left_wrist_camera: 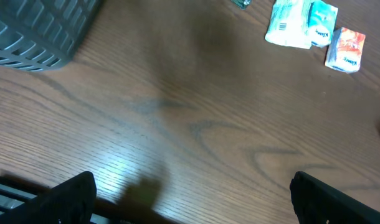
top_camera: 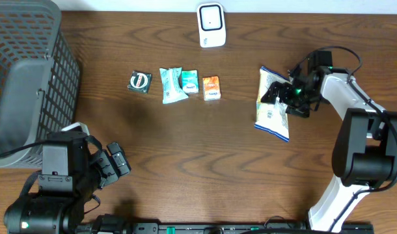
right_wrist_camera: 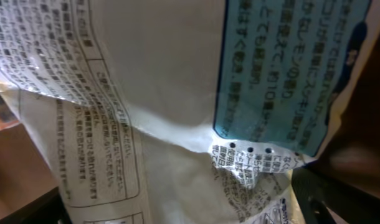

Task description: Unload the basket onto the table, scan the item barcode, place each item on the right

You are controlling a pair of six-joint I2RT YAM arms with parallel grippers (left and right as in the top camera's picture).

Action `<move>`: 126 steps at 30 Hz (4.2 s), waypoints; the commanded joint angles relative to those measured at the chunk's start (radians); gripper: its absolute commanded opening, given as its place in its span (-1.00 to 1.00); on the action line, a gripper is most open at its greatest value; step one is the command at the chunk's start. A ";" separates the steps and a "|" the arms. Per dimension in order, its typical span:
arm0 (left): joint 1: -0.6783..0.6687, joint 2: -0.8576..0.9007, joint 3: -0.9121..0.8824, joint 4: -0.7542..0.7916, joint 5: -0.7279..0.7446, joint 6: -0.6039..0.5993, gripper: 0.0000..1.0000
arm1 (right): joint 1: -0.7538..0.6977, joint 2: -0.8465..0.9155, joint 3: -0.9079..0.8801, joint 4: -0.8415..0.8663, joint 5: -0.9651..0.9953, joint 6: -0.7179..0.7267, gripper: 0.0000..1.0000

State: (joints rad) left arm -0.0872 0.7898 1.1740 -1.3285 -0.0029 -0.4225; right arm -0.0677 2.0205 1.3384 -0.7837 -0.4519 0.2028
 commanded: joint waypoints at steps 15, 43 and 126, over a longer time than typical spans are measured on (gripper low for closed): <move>-0.002 0.000 0.000 -0.003 -0.006 -0.006 0.96 | 0.063 -0.027 0.126 -0.140 0.002 -0.070 0.99; -0.002 0.000 0.000 -0.003 -0.006 -0.006 0.96 | -0.150 -0.055 0.030 -0.159 -0.099 -0.177 0.99; -0.002 0.000 0.000 -0.003 -0.006 -0.006 0.96 | 0.128 -0.620 -0.270 1.056 -0.698 0.172 -0.98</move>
State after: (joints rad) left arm -0.0872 0.7898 1.1740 -1.3285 -0.0029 -0.4225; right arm 0.0299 1.4166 1.0485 0.2348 -1.1328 0.3599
